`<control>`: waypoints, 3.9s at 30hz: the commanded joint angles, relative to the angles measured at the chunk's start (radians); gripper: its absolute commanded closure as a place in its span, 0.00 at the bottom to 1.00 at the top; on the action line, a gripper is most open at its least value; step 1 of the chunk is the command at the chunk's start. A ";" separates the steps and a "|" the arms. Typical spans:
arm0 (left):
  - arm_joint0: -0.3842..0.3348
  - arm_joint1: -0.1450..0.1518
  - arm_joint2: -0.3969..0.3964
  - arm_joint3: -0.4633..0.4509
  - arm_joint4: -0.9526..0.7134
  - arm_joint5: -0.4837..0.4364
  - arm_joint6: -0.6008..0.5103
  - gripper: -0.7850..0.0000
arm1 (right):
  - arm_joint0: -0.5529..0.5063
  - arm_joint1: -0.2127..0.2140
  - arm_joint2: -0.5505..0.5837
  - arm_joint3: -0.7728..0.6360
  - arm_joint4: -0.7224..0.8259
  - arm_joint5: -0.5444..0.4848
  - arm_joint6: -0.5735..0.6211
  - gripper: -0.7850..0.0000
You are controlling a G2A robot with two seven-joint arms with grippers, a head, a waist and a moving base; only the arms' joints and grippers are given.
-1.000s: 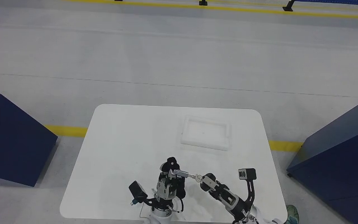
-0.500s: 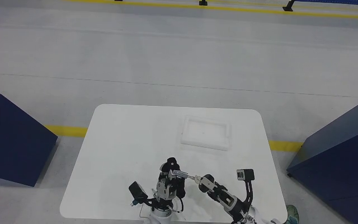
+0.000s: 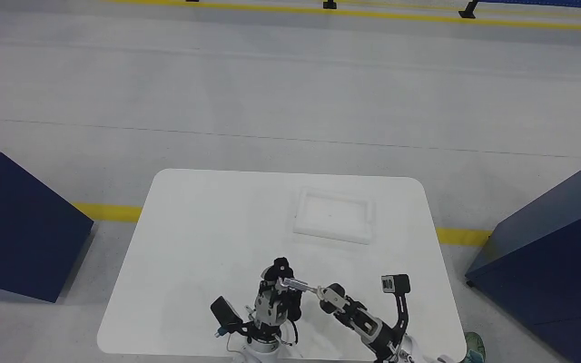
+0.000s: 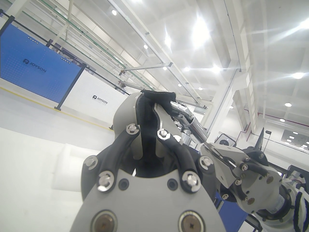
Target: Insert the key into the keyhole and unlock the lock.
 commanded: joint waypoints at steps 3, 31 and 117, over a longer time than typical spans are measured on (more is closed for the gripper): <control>0.003 -0.001 0.001 -0.006 -0.032 -0.030 -0.026 1.00 | 0.000 0.000 -0.003 0.001 0.001 -0.002 0.009 1.00; -0.007 0.005 0.003 0.009 0.059 0.024 0.001 1.00 | 0.005 0.003 0.007 0.001 0.023 0.009 0.018 1.00; -0.019 0.008 0.016 0.023 0.053 0.035 0.037 1.00 | 0.048 0.023 0.056 0.019 0.796 0.787 0.293 1.00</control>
